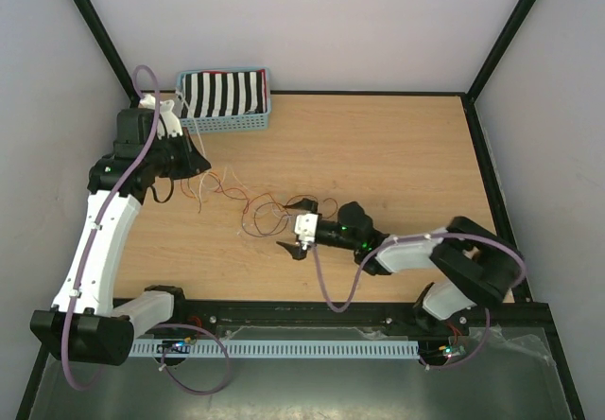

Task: Zip-tie the wires
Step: Place the cable at the center of the board.

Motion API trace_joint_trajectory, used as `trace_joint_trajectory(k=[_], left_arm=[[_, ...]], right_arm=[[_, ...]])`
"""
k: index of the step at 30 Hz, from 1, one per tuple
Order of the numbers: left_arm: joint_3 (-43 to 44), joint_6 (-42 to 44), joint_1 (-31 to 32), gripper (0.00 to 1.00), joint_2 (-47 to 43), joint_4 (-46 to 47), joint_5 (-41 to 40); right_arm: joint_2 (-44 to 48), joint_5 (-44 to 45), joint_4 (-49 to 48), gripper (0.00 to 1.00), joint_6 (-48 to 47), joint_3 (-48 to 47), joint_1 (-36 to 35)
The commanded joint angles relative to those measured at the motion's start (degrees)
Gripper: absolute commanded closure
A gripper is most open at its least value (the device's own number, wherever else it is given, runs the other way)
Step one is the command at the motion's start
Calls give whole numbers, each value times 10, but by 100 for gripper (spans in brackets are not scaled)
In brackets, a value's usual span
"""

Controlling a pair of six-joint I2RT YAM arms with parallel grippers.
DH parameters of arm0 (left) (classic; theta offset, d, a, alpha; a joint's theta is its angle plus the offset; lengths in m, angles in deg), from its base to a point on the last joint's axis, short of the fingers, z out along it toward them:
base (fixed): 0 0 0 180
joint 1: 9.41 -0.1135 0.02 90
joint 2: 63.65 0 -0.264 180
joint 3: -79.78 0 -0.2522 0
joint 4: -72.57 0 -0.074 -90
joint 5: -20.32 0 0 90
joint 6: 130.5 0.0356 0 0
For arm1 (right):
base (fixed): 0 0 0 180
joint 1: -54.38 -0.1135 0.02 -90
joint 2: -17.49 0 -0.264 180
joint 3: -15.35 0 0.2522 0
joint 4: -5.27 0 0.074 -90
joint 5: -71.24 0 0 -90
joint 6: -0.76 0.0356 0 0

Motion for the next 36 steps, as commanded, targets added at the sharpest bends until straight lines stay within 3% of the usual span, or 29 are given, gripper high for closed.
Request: trace_joint_trajectory(k=[1,10,14,23,28,33,36], left_arm=[[6,3,0,100,-7,-7,8],[9,1,0,100,-18,-5,22],[9,0,0,100,-19,-6,28],[9,5,-1,100,-20,-5,28],[0,10,-4,100,-13,-5,34],[-16,13,-14,100,-4,-5,59],[-27,16,-15,100,3,-5,72]], right_arm=[[-82,38,0,1,-18,-46,-22],[-174,132,88,1,-6,-123,-34],[-204,175,197,1,-8,-181,-34],[-260,209,321,1,30,-265,-26],[-277,198,396,18,60,-303,9],[-275,192,452,51,91,-314,80],[-269,181,459,50,133,-318,120]])
